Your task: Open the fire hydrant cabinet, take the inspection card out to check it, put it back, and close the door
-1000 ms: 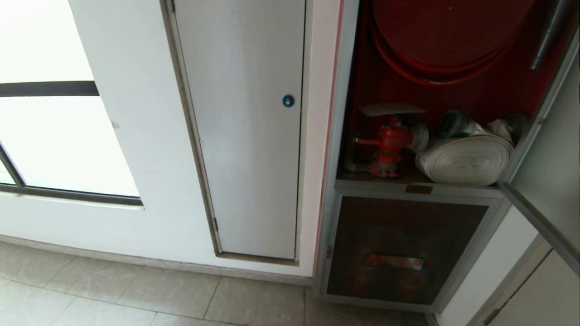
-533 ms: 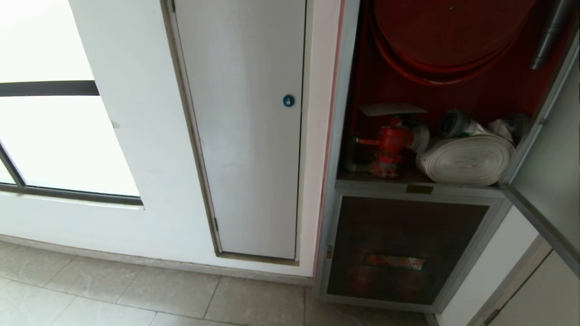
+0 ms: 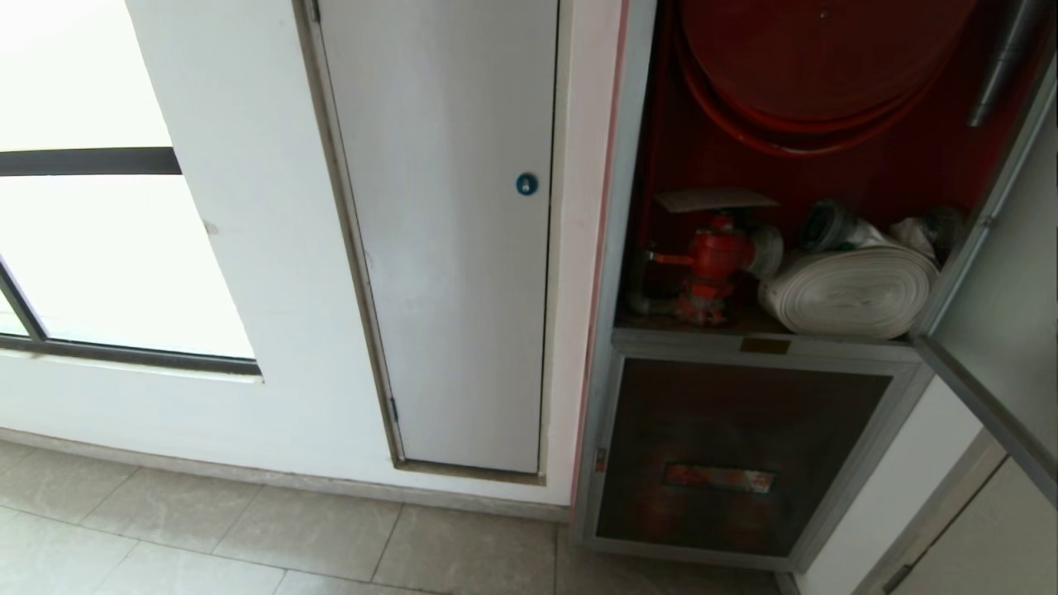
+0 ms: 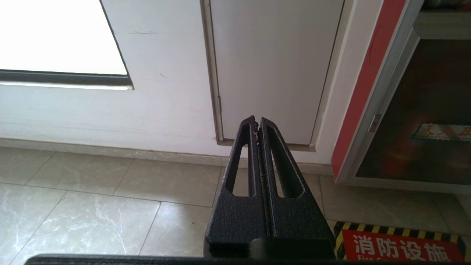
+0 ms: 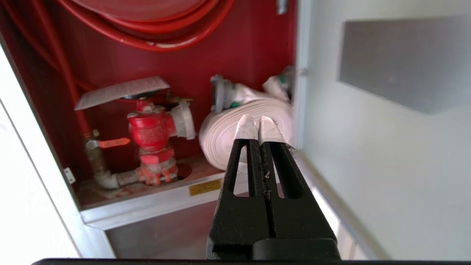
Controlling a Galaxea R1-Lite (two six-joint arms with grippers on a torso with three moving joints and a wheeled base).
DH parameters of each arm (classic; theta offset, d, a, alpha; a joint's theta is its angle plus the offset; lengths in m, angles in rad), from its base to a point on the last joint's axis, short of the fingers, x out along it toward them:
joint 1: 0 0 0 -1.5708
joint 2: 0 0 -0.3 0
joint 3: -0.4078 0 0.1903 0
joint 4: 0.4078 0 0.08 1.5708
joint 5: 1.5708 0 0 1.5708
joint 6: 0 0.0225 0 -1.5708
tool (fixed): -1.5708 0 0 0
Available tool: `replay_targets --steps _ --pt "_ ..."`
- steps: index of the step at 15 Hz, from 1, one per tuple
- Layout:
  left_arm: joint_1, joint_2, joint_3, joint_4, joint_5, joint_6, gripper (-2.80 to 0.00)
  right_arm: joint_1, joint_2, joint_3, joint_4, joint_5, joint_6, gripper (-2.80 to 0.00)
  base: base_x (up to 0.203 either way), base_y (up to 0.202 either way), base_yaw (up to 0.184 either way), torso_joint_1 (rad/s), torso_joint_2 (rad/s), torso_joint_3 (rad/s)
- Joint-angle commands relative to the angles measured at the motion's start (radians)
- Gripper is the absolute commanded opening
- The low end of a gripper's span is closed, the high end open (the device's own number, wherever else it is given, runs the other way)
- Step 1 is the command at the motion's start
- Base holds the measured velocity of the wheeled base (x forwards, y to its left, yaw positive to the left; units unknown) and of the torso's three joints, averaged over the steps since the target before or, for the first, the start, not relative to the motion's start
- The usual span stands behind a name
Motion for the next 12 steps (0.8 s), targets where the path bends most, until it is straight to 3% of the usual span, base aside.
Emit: replay_targets --steps 1,3,5,9,12 --pt "0.0 0.001 0.0 0.0 0.0 0.0 -2.8 0.006 -0.221 0.1 -0.003 -0.001 -0.04 -2.8 0.0 0.0 0.0 0.0 0.0 0.0" --pt "0.0 0.001 0.0 -0.001 0.0 0.0 -2.8 0.007 -0.343 0.171 0.038 0.004 -0.081 -2.8 0.0 0.0 0.0 0.0 0.0 0.0" --pt "0.0 0.001 0.0 0.0 0.0 0.0 -2.8 0.008 -0.526 0.188 0.187 0.029 -0.096 -2.8 0.0 0.0 0.0 0.0 0.0 0.0" --pt "0.0 0.001 0.0 0.0 0.0 0.0 -2.8 0.012 -0.915 0.194 0.722 0.152 -0.105 -2.8 0.0 0.0 0.0 0.0 0.0 0.0" --pt "0.0 0.001 0.0 0.0 0.0 0.0 -2.8 0.026 -1.108 0.226 0.998 0.31 -0.092 -2.8 0.0 0.0 0.0 0.0 0.0 0.0"
